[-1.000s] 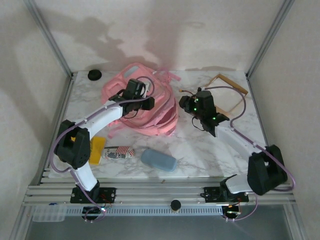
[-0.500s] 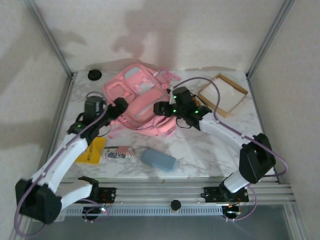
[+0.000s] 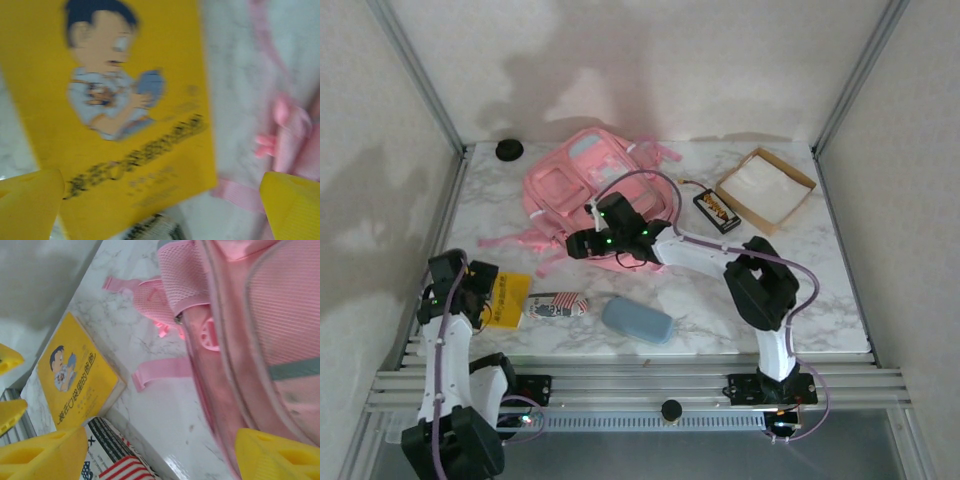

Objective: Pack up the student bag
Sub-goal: Move the book to the middle-left of the table.

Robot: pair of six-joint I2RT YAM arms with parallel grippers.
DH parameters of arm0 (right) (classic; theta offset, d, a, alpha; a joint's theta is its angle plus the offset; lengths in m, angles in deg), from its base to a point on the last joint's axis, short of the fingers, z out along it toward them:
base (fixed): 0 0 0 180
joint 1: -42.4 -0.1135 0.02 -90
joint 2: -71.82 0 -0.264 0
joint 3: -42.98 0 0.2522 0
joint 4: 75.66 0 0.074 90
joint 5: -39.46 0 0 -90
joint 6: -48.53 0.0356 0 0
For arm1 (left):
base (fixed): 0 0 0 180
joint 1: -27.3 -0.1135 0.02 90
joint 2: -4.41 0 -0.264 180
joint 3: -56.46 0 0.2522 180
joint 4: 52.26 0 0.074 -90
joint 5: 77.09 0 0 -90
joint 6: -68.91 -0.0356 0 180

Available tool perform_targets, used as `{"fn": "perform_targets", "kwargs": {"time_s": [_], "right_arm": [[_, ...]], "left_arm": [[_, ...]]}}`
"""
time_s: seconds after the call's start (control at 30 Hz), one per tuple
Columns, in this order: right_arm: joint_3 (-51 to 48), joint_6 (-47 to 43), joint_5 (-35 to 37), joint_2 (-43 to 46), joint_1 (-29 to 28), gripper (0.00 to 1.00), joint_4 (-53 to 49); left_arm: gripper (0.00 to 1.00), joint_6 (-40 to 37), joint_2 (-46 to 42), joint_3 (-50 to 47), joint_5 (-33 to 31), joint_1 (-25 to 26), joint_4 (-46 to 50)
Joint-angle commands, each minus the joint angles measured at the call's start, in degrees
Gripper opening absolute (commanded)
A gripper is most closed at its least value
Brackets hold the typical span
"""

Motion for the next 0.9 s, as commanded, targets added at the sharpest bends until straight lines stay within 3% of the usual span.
{"fn": "perform_targets", "kwargs": {"time_s": [0.0, 0.1, 0.57, 0.87], "right_arm": [[4.6, -0.3, -2.0, -3.3, -1.3, 0.79, 2.0], [6.8, -0.3, -2.8, -5.8, -1.6, 0.8, 2.7], [14.8, -1.6, -3.1, -12.7, -2.8, 0.96, 2.5], [18.1, -1.5, -3.0, -17.3, -3.6, 0.98, 3.5]], "left_arm": [[1.0, 4.9, -2.2, -2.7, -2.5, -1.5, 5.1], [1.0, 6.7, -4.0, -4.7, -5.7, -1.5, 5.8], [0.99, 8.3, 4.3, -11.7, -2.9, -1.5, -7.4], [0.84, 8.8, 10.5, -11.9, -1.9, 0.1, -15.1]]}}
